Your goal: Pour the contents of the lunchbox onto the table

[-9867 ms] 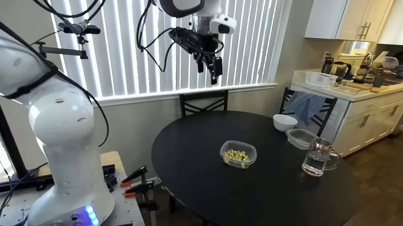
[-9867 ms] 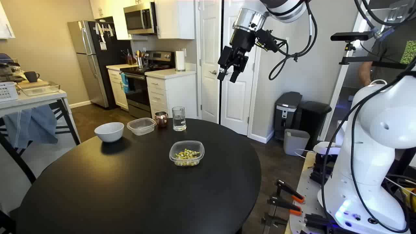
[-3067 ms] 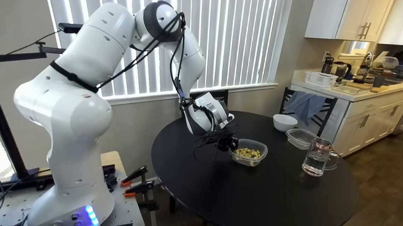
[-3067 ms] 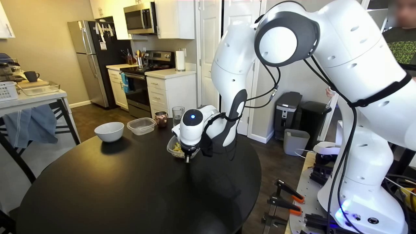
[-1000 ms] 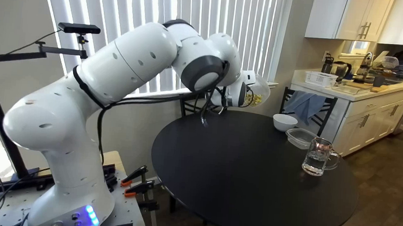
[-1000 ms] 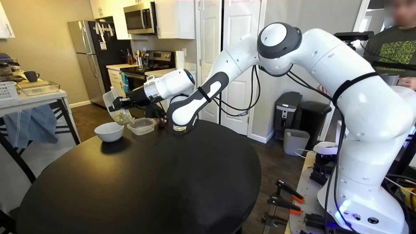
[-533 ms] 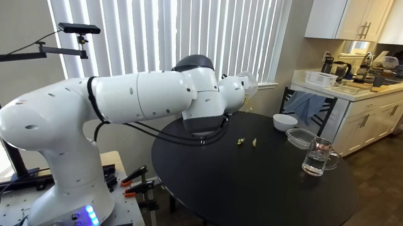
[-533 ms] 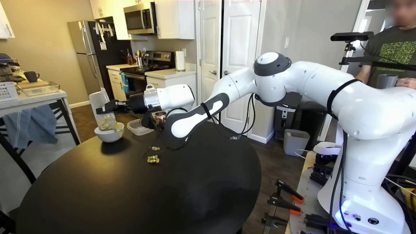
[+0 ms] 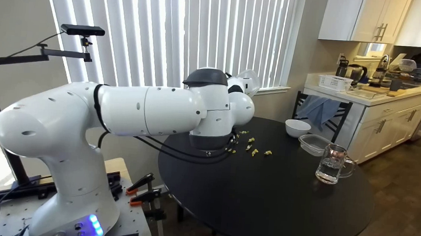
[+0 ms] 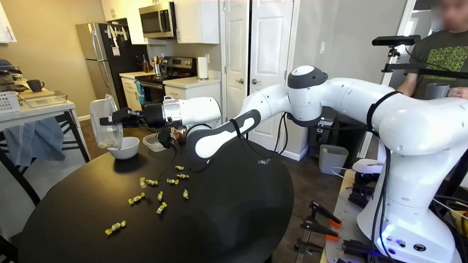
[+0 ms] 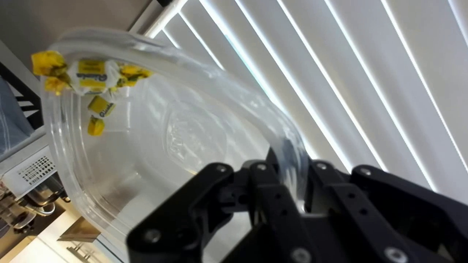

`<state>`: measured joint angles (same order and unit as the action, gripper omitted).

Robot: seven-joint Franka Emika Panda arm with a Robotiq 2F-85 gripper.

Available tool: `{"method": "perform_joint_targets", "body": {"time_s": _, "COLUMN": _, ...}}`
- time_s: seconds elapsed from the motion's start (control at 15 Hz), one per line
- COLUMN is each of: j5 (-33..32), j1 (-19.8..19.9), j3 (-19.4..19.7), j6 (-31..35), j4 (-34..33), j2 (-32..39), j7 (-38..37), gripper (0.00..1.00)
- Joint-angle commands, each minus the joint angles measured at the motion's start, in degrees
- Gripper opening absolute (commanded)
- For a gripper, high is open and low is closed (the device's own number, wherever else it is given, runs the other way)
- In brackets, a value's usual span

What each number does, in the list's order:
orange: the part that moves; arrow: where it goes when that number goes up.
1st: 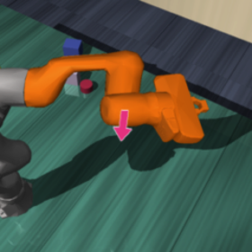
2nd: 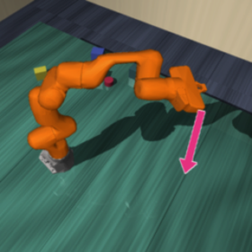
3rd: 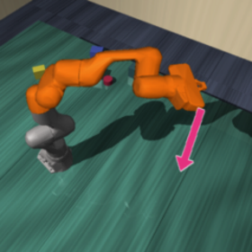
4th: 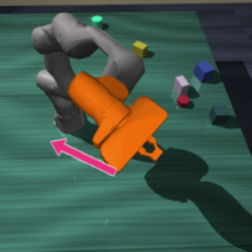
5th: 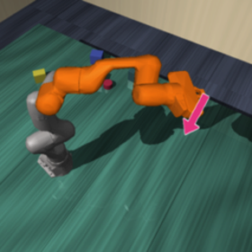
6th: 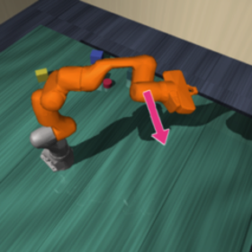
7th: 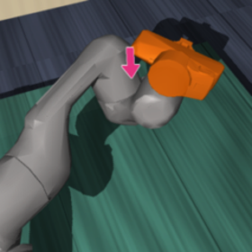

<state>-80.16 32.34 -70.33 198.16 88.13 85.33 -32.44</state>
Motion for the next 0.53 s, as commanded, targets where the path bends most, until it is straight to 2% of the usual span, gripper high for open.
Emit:
{"method": "perform_joint_targets", "body": {"time_s": 0.0, "j5": -0.9, "j1": 3.3, "j3": -1.3, "j6": 0.0, "j4": 3.3, "j2": -0.2, "j7": -2.0, "gripper": 0.02}}
{"method": "perform_joint_targets", "body": {"time_s": 0.13, "j5": -1.2, "j1": 4.5, "j3": -2.3, "j6": 0.0, "j4": 4.5, "j2": -0.3, "j7": -2.5, "gripper": 0.02}}
{"method": "perform_joint_targets", "body": {"time_s": 0.27, "j5": -5.8, "j1": 7.0, "j3": -6.4, "j6": 0.0, "j4": 7.8, "j2": -0.3, "j7": -1.1, "gripper": 0.02}}
{"method": "perform_joint_targets", "body": {"time_s": 0.47, "j5": -9.8, "j1": 8.5, "j3": -10.7, "j6": 0.0, "j4": 9.6, "j2": -0.4, "j7": -1.4, "gripper": 0.02}}
